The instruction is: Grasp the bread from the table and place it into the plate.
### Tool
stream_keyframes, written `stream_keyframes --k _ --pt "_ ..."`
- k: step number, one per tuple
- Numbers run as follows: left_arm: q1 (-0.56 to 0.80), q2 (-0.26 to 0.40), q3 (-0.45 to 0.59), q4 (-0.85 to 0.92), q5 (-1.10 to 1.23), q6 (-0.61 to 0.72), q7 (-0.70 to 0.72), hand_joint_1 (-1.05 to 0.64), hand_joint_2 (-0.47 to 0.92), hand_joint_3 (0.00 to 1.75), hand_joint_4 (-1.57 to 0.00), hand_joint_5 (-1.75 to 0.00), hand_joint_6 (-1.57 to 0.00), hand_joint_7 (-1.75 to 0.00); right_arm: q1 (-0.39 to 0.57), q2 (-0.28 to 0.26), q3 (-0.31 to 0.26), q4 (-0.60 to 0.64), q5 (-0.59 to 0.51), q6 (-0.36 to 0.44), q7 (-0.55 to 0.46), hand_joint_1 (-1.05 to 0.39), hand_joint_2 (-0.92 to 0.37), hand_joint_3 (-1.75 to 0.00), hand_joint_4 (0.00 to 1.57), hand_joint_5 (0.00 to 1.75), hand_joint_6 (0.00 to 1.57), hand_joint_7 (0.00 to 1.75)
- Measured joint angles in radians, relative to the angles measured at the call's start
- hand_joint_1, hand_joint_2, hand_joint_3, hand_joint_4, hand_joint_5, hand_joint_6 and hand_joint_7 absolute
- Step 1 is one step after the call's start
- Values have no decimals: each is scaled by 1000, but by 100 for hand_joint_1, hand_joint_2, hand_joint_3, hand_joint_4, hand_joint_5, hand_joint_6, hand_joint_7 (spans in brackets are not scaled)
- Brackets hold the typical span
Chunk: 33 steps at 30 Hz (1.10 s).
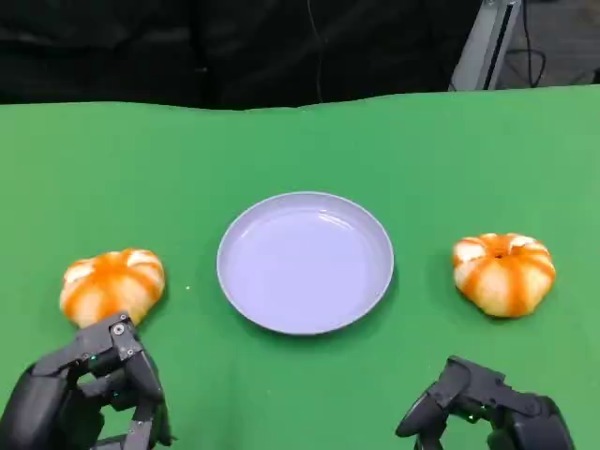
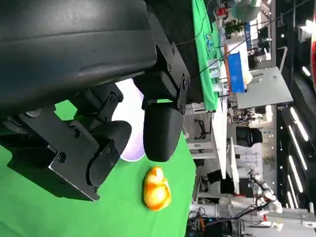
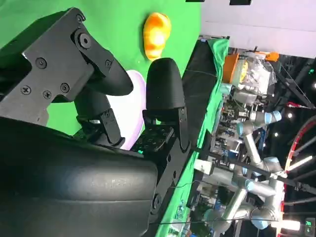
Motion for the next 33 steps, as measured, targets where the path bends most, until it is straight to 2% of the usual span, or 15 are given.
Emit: stream_keyframes --k 2,3,4,5,6,8,9,10,12,15,24,25,27,31,33 --pt "0 0 1 2 0 0 0 8 42 142 -90 -175 -78 -166 0 0 0 0 1 0 0 3 -32 -145 81 164 84 133" --pt "0 0 1 3 0 0 0 8 44 138 -86 -170 -75 -159 0 0 0 0 1 0 0 3 -32 -144 81 165 84 133" --pt "0 0 1 3 0 0 0 6 51 125 -78 -158 -73 -137 0 0 0 0 2 0 0 2 -33 -144 80 165 84 133" --pt "-3 2 2 6 0 -2 -2 5 55 118 -74 -151 -73 -124 0 0 1 0 3 0 0 2 -33 -143 80 166 84 134" --pt "-11 6 5 13 0 -3 -12 5 58 113 -72 -147 -73 -116 0 0 2 0 6 1 1 2 -34 -143 80 166 84 134" --pt "-28 20 12 21 0 -9 -24 5 59 110 -70 -145 -73 -111 0 0 3 0 12 2 1 1 -34 -142 80 167 84 134" --pt "-34 23 15 22 0 -15 -27 -7 69 77 -57 -113 -63 -78 -1 0 4 0 13 3 1 2 -34 -142 80 167 83 134" --pt "-40 30 16 22 17 -20 -28 -11 79 55 -54 -98 -64 -56 0 1 4 0 13 3 1 2 -34 -143 80 167 83 135" --pt "-60 76 23 27 91 -20 -28 -15 89 30 -52 -84 -68 -32 -2 1 4 0 13 3 1 2 -34 -143 80 166 83 135" --pt "-83 111 40 28 135 -20 -25 -16 92 25 -52 -81 -70 -26 -4 2 4 0 13 3 1 2 -34 -143 80 166 83 135" --pt "-83 111 39 28 149 -20 -25 -16 92 24 -52 -81 -71 -23 -4 3 4 0 12 3 1 2 -34 -143 80 166 83 135" --pt "-83 111 39 28 149 -20 -26 -22 90 22 -43 -76 -62 -19 -4 2 4 0 12 3 1 2 -34 -143 80 166 83 135" --pt "-91 121 36 24 200 -10 -23 -46 91 7 -18 -49 -35 -5 -3 3 4 0 13 3 1 1 -34 -142 79 165 83 135" --pt "-177 271 31 -16 549 100 -10 -57 92 2 -10 -37 -26 0 -4 2 4 0 15 5 1 1 -35 -141 79 165 82 135" --pt "-217 305 30 -33 636 121 11 -58 92 2 -6 -34 -22 0 -2 1 3 0 18 5 1 0 -36 -140 79 165 82 135"
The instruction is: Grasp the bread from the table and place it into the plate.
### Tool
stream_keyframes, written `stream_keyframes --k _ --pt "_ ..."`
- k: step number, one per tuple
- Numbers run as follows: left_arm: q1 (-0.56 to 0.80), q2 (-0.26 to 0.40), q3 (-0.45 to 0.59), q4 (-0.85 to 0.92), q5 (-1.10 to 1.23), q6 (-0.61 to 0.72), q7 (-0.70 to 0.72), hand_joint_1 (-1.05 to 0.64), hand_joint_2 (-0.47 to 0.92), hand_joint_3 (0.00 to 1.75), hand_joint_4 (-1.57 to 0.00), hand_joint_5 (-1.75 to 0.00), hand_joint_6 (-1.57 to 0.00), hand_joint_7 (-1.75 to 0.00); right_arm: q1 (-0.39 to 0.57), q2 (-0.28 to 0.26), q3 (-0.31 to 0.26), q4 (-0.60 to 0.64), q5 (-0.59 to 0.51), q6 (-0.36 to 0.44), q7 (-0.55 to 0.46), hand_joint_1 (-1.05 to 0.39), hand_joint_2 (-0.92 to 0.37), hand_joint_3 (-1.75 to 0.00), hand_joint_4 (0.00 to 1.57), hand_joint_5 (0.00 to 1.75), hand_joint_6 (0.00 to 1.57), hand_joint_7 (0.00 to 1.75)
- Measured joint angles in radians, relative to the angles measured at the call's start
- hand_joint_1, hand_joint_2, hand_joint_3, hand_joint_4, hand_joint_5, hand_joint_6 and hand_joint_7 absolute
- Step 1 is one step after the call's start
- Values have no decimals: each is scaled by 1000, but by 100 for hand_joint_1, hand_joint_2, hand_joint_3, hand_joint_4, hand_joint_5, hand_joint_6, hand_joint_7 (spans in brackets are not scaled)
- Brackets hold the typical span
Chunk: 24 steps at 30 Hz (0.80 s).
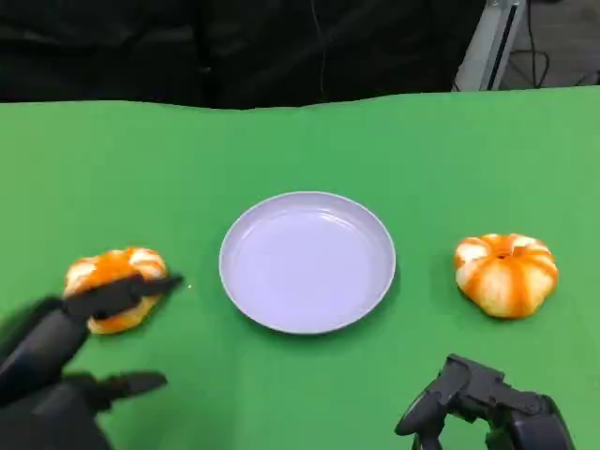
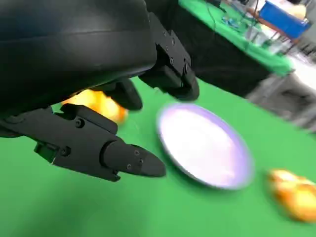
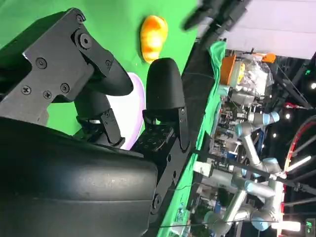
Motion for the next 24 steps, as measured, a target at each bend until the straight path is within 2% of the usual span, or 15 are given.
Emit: stream_keyframes --k 10,22,24 --pt "-41 40 -56 -1 197 61 15 -64 92 5 0 -28 -15 0 0 -2 -1 0 10 4 1 1 -37 -138 79 165 82 134" --pt "-48 40 -63 -1 216 62 18 -61 91 4 -1 -29 -17 -1 1 -2 -1 0 10 4 1 2 -36 -139 79 165 83 133" --pt "-136 44 -134 107 335 86 62 -60 90 3 -1 -29 -17 -1 2 -1 -1 0 11 5 1 3 -35 -140 79 164 83 133"
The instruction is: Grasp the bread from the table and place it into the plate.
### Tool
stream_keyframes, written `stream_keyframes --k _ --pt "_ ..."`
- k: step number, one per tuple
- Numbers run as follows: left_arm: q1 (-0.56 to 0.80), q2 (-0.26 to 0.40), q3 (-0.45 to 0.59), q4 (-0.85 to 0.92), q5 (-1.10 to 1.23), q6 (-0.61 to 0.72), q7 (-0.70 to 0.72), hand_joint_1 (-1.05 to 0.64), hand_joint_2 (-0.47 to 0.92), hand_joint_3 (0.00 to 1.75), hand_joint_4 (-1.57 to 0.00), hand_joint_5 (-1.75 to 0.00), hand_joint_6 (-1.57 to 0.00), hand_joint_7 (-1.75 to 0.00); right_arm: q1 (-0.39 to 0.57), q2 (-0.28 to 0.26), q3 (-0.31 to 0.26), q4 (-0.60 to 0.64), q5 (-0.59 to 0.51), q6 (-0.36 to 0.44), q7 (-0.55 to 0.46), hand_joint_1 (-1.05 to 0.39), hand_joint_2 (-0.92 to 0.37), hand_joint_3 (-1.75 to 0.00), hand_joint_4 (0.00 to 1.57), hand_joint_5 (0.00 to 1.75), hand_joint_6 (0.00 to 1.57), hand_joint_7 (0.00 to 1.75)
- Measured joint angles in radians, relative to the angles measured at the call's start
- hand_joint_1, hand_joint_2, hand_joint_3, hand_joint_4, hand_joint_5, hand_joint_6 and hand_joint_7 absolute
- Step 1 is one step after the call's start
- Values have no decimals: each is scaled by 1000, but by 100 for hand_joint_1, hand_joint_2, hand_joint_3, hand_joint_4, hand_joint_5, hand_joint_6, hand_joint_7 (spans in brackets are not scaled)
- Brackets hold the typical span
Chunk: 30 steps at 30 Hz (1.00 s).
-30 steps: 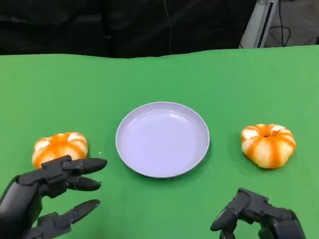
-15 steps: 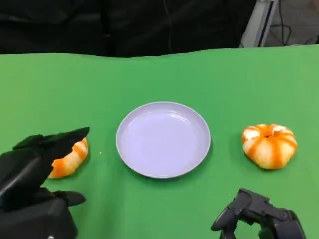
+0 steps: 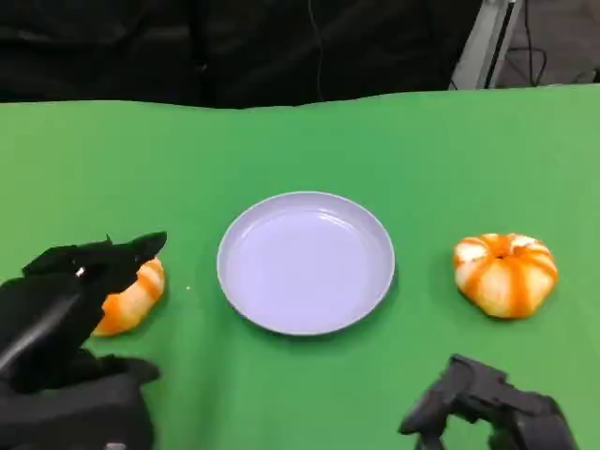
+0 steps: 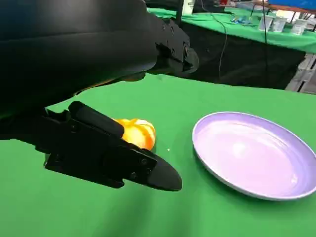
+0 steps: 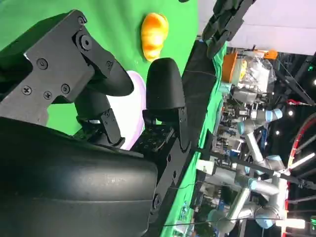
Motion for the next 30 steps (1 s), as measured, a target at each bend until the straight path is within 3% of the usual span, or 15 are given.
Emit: stream_keyframes --k 4,22,27,30 --pt "-162 -3 -136 243 214 102 69 -60 90 2 -1 -30 -17 -1 9 -1 3 -3 1 0 1 3 -35 -140 79 164 83 133" --pt "-198 -3 -183 270 228 124 112 -61 91 0 -1 -32 -17 0 9 -1 2 -3 1 1 2 2 -35 -140 79 164 83 132" --pt "-368 -67 -283 587 283 228 127 -61 90 0 -2 -32 -18 0 9 0 4 -8 -6 3 -1 2 -34 -141 80 163 84 132" --pt "-414 -84 -318 666 276 231 147 -62 90 0 -1 -33 -17 0 14 0 3 -10 -6 4 -1 2 -34 -141 80 164 84 132"
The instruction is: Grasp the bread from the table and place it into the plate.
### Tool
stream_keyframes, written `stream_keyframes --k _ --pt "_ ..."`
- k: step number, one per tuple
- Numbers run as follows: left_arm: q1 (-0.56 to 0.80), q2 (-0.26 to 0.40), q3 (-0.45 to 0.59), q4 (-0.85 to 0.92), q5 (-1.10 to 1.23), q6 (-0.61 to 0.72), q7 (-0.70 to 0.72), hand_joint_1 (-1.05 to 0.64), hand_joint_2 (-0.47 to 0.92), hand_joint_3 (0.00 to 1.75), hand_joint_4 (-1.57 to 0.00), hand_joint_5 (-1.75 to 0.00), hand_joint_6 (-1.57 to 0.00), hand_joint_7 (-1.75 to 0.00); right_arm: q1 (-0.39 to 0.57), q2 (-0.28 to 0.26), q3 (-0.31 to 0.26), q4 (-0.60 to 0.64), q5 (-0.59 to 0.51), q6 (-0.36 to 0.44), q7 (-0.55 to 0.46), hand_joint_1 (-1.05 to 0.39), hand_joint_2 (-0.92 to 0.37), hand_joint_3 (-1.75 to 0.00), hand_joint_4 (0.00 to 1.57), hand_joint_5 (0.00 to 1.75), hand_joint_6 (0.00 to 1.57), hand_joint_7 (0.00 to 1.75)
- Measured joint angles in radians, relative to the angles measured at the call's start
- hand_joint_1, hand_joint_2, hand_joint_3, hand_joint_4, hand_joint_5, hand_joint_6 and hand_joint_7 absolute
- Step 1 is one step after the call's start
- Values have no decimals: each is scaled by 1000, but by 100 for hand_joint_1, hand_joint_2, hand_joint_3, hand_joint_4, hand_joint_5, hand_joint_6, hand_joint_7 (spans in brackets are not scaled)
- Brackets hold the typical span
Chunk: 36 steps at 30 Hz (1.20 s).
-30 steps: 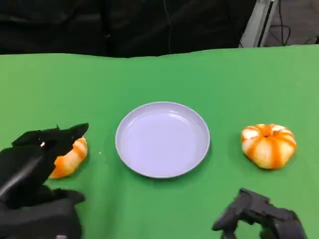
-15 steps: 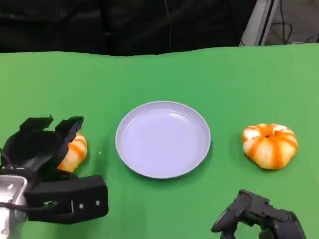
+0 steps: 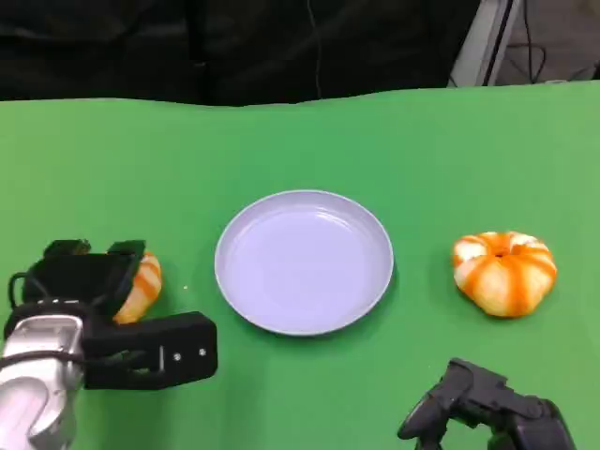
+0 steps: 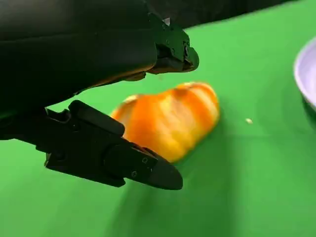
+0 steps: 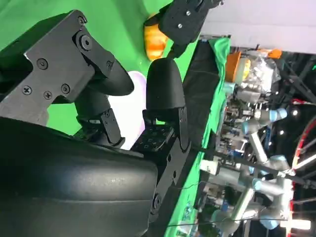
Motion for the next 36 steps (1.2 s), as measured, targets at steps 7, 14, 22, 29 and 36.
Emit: stream_keyframes --k 7,14,22,29,36 --pt "-29 -4 -29 44 -15 15 18 -62 90 0 0 -34 -17 0 -6 0 0 -6 0 0 0 2 -34 -141 79 165 84 132" --pt "-67 -23 -53 182 -70 -3 79 -55 90 0 -7 -33 -23 -2 2 0 1 -14 0 8 0 2 -34 -141 79 165 84 133" --pt "-194 -55 -90 415 -124 -51 160 -44 92 3 -21 -27 -32 -3 1 0 0 -15 0 8 0 3 -33 -142 80 164 84 133" --pt "-257 -66 -105 605 -187 -193 280 -26 92 5 -66 -32 -73 -8 1 0 -1 -15 -6 5 -1 4 -32 -144 81 163 84 132" --pt "-255 -40 -113 686 -208 -381 496 -26 88 1 -88 -166 -85 -110 5 0 0 -15 -6 5 -1 2 -33 -142 80 163 84 132"
